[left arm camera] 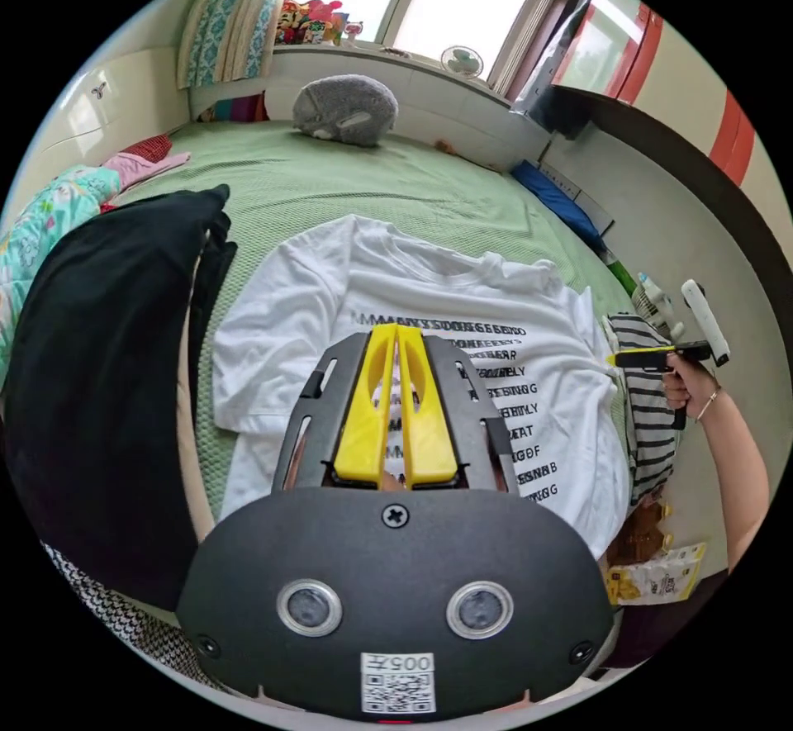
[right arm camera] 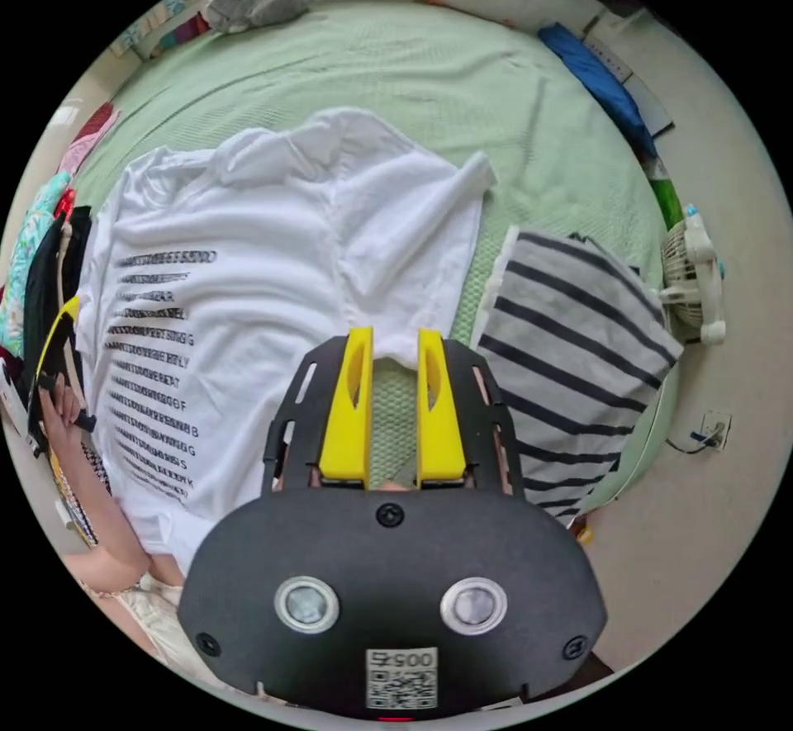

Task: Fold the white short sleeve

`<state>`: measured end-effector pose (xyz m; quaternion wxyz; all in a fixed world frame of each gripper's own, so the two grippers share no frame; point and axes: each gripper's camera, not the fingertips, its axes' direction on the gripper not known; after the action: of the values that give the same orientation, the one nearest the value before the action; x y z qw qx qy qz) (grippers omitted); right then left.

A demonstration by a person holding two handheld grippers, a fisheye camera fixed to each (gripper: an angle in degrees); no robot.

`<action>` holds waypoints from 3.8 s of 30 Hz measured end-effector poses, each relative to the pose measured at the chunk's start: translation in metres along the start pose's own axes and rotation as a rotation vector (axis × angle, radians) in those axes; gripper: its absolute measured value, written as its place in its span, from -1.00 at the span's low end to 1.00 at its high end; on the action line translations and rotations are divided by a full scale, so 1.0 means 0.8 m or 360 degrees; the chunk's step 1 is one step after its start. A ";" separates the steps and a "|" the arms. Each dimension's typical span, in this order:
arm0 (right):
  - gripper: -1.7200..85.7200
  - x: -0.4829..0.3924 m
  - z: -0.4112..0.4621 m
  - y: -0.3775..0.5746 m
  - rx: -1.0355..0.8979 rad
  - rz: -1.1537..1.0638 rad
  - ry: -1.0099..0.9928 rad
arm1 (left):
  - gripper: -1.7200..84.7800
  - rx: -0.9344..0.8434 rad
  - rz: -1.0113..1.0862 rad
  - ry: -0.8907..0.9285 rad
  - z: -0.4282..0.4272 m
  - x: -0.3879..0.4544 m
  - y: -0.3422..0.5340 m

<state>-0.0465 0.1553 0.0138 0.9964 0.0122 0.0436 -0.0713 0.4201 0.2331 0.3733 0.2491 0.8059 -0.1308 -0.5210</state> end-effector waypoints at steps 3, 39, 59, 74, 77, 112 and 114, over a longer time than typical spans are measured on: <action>-0.75 -0.072 -0.055 -0.004 0.0269 -0.0270 -0.0151 | -0.85 0.0032 0.0023 0.0042 -0.040 -0.030 0.006; -0.96 -0.503 -0.022 0.027 0.0593 -0.1502 -0.0663 | -0.79 0.0072 -0.0115 -0.0310 -0.212 -0.172 0.052; -1.00 -0.492 -0.004 0.044 0.0745 -0.1545 -0.0388 | -0.74 0.0141 -0.0167 -0.0203 -0.241 -0.199 0.055; -1.00 -0.347 -0.078 -0.055 0.0736 -0.0786 -0.0923 | -0.54 0.0101 0.0080 0.0002 -0.191 -0.165 0.042; -1.00 -0.342 -0.081 -0.057 0.0743 -0.0798 -0.0918 | -0.56 0.0050 0.0040 0.0014 -0.187 -0.178 0.041; -0.69 -0.442 -0.139 -0.040 0.0682 -0.1377 -0.0845 | -0.94 0.0108 -0.0440 -0.0131 -0.260 -0.284 0.073; -0.69 -0.412 -0.130 -0.007 0.0734 -0.1352 -0.0691 | -0.94 0.0119 -0.0498 -0.0058 -0.262 -0.292 0.077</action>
<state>-0.3814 0.1994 -0.0606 0.8373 0.1973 -0.1796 -0.4773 0.5142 0.3468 0.6576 0.1323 0.8156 -0.0276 -0.5627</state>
